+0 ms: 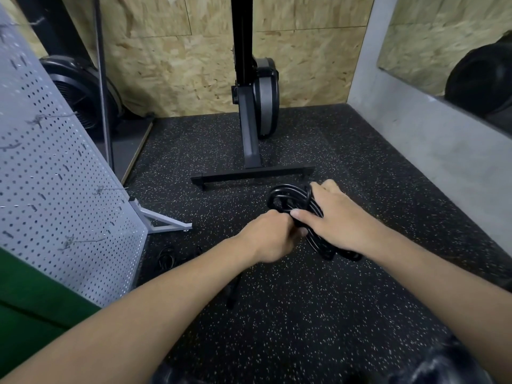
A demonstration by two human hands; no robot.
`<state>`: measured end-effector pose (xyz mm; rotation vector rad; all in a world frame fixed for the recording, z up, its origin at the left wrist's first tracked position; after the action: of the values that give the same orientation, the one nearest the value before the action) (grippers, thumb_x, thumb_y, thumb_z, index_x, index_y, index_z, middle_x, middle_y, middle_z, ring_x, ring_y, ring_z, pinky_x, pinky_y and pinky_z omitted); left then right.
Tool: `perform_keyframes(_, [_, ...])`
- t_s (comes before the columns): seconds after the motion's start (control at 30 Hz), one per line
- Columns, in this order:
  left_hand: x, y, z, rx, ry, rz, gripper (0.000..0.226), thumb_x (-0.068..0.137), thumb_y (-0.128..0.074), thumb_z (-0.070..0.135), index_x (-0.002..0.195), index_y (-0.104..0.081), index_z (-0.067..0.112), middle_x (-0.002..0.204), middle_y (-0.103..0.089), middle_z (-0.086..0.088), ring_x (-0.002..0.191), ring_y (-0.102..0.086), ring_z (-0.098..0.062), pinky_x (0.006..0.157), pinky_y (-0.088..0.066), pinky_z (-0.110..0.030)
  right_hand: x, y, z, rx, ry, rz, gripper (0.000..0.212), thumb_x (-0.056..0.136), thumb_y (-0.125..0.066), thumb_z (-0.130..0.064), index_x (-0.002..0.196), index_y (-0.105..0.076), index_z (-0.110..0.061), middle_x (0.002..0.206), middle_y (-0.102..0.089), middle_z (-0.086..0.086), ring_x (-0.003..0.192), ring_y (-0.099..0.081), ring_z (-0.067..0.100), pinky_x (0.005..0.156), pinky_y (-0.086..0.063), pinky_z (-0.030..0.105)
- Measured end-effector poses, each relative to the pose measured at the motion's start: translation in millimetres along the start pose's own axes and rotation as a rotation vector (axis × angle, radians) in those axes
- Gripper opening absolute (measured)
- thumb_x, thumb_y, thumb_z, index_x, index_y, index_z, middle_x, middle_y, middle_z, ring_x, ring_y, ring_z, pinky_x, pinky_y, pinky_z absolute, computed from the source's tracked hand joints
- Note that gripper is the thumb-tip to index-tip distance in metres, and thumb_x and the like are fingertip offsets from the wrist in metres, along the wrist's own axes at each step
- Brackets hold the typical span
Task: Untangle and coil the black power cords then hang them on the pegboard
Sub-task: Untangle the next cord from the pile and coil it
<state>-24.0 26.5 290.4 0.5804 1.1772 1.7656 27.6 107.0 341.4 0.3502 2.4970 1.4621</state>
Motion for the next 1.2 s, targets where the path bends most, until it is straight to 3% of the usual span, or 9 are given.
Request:
perform_keyframes(0.13, [-4.6, -2.9, -3.6, 0.015, 0.034, -0.053, 0.032, 0.106, -0.054, 0.039, 0.109, -0.070, 0.012, 0.101, -0.073, -0.012, 0.089, -0.069, -0.032, 0.083, -0.058, -0.042, -3.1, -14.3, -1.2, -0.050, -0.020, -0.176, 0.045, 0.100, -0.059, -0.049, 0.129, -0.041, -0.020, 0.122, -0.052, 0.002, 0.112, -0.058, 0.024, 0.091, -0.049, 0.042])
perform_keyframes(0.23, [-4.9, 3.0, -12.7, -0.052, 0.065, -0.047, 0.033, 0.104, -0.058, 0.037, 0.096, -0.074, 0.009, 0.093, -0.075, -0.011, 0.084, -0.070, -0.030, 0.080, -0.059, -0.042, -13.8, -22.5, -3.5, 0.071, -0.023, -0.381, 0.051, 0.088, -0.074, -0.030, 0.121, -0.035, -0.024, 0.102, -0.064, 0.005, 0.085, -0.062, 0.019, 0.070, -0.051, 0.041])
perform_keyframes(0.33, [-8.4, 2.3, -10.0, -0.126, 0.076, -0.133, 0.037, 0.107, -0.056, 0.035, 0.083, -0.070, 0.010, 0.074, -0.075, -0.003, 0.065, -0.069, -0.019, 0.068, -0.057, -0.030, -15.8, -21.5, -4.1, 0.026, 0.020, -0.401, 0.067, 0.074, -0.087, -0.024, 0.118, -0.036, -0.025, 0.101, -0.067, 0.005, 0.082, -0.066, 0.018, 0.068, -0.058, 0.043])
perform_keyframes(0.43, [-15.4, -7.5, 3.8, -0.088, 0.063, -0.280, 0.036, 0.108, -0.052, 0.027, 0.079, -0.066, 0.014, 0.047, -0.063, 0.013, 0.045, -0.059, -0.001, 0.056, -0.046, -0.017, -11.2, -22.4, 0.9, -0.059, -0.014, -0.341, 0.065, 0.075, -0.090, -0.025, 0.117, -0.040, -0.022, 0.101, -0.063, 0.001, 0.071, -0.058, 0.011, 0.056, -0.047, 0.029])
perform_keyframes(0.57, [-12.9, -0.5, 15.0, 0.117, -0.028, -0.270, 0.028, 0.100, -0.058, 0.024, 0.082, -0.069, 0.005, 0.064, -0.064, -0.001, 0.057, -0.059, -0.016, 0.059, -0.049, -0.029, -2.2, -23.3, 10.2, -0.118, -0.052, -0.273, 0.064, 0.076, -0.091, -0.028, 0.111, -0.039, -0.020, 0.105, -0.060, 0.002, 0.089, -0.064, 0.019, 0.077, -0.057, 0.040])
perform_keyframes(0.77, [-18.3, 19.1, 49.0, 0.408, -0.253, -0.170, 0.015, 0.099, -0.064, 0.027, 0.105, -0.074, 0.017, 0.099, -0.070, -0.005, 0.088, -0.065, -0.025, 0.074, -0.051, -0.036, -1.7, -40.3, 15.0, -0.192, -0.016, -0.392, 0.047, 0.079, -0.089, -0.025, 0.100, -0.047, -0.029, 0.106, -0.064, -0.003, 0.093, -0.065, 0.019, 0.081, -0.057, 0.039])
perform_keyframes(0.9, [-15.7, 48.2, 61.0, 0.478, -0.360, 0.010, 0.023, 0.087, -0.078, 0.043, 0.097, -0.068, 0.025, 0.095, -0.072, 0.002, 0.089, -0.065, -0.021, 0.069, -0.041, -0.034, -3.4, -43.0, 2.6, -0.192, 0.074, -0.408, 0.037, 0.080, -0.087, -0.022, 0.096, -0.058, -0.038, 0.107, -0.068, -0.007, 0.097, -0.067, 0.017, 0.091, -0.057, 0.037])
perform_keyframes(1.0, [-13.2, 59.1, 53.7, 0.332, -0.330, 0.068, 0.042, 0.069, -0.090, 0.052, 0.081, -0.060, 0.025, 0.078, -0.065, 0.009, 0.076, -0.054, -0.012, 0.064, -0.037, -0.036, -9.7, -53.0, -6.7, -0.251, 0.157, -0.463, 0.038, 0.080, -0.088, -0.028, 0.092, -0.054, -0.038, 0.107, -0.065, -0.009, 0.100, -0.065, 0.017, 0.092, -0.055, 0.036])
perform_keyframes(1.2, [-15.0, 73.3, 38.2, -0.180, -0.317, 0.074, 0.029, 0.067, -0.099, 0.026, 0.077, -0.075, 0.013, 0.074, -0.073, 0.006, 0.073, -0.067, -0.008, 0.068, -0.053, -0.033, -13.8, -57.2, -2.1, -0.303, 0.156, -0.522, 0.046, 0.077, -0.087, -0.049, 0.106, -0.060, -0.024, 0.101, -0.064, -0.004, 0.090, -0.064, 0.016, 0.084, -0.059, 0.040])
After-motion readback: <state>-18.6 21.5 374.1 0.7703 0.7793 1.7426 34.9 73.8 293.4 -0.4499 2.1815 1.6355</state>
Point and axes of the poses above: each hand's wrist, its own x-axis towards the middle knuckle, its own y-axis out of the back of the hand, z = x × y, the point moved 10 cm from there along x, towards the middle knuckle
